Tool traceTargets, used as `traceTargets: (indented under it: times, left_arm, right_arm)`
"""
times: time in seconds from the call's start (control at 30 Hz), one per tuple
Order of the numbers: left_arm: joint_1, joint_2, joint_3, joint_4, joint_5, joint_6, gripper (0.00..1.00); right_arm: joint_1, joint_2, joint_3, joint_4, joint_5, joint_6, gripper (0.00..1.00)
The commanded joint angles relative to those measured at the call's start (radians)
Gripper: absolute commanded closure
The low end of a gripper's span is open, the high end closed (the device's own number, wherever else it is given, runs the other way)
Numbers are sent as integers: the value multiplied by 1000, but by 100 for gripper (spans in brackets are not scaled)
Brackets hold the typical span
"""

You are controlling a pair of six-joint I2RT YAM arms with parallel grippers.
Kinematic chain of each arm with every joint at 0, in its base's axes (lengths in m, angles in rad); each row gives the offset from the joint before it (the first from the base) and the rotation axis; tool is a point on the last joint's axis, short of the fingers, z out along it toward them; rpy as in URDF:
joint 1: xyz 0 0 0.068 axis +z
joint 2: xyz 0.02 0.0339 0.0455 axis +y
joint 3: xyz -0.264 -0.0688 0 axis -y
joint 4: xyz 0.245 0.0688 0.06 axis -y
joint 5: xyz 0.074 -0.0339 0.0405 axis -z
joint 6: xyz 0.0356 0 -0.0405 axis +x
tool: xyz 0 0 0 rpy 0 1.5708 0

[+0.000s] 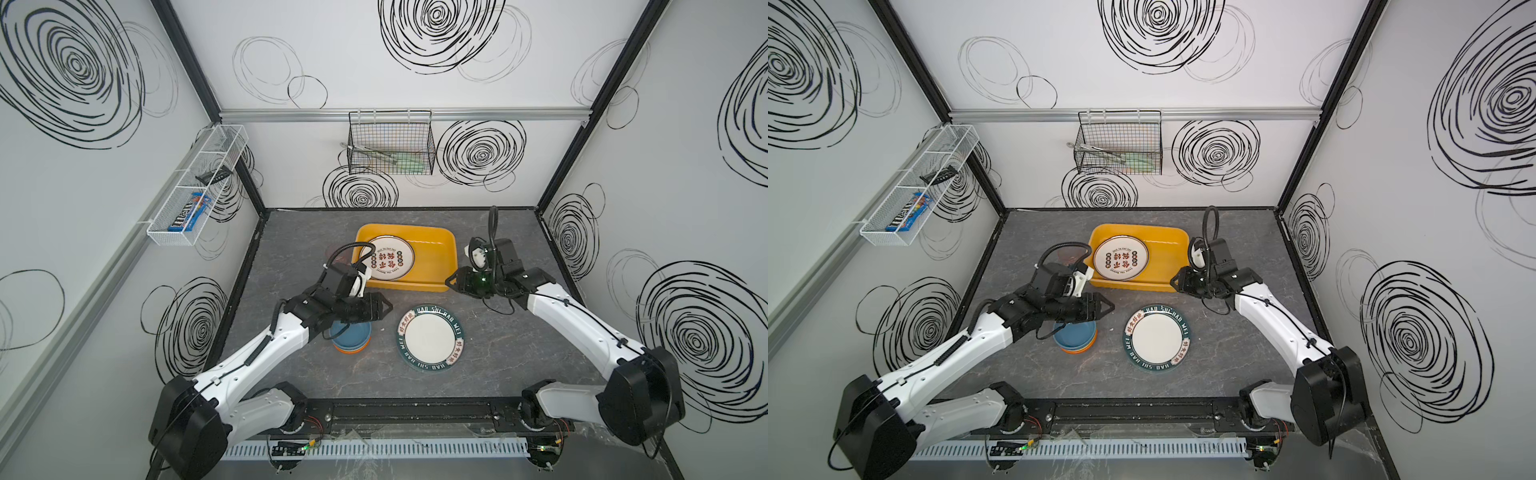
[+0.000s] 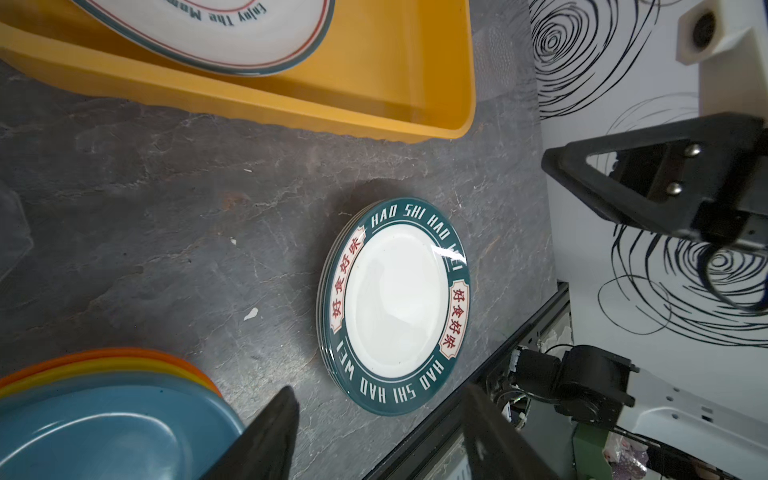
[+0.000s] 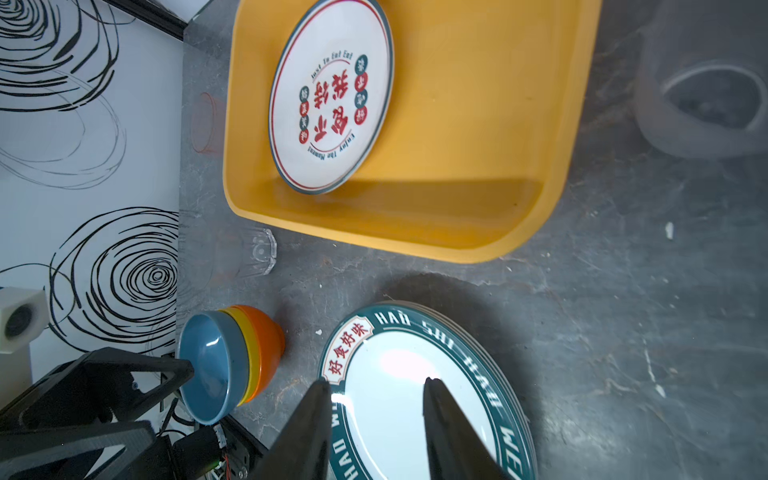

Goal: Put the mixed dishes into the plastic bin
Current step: 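Move the right gripper back to the plate stack while the left gripper returns to it, then pinch the next plate rim with the right gripper while the left gripper holds the stack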

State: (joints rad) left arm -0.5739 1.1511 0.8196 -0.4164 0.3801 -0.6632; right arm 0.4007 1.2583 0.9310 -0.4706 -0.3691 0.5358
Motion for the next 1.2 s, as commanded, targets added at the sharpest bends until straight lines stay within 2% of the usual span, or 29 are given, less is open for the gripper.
traceTargets:
  times: [0.0,0.3,0.53,1.17]
  left_arm:
    - [-55,48,46,19,-72,-1,34]
    - [-160,183,90,11,-168,-13,34]
    - [-207,299,129,13,-194,-12,36]
    - [-239,443,139,58,-178,-17,47]
  right_arm:
    - [-23,-66,-63,-111,3,-17,58]
    - [-64,-195,-208,-170,15,-23,55]
    - [-73,-202,-240,-168,14,-21,55]
    - [-69,-155,-240,-173,6,-26,55]
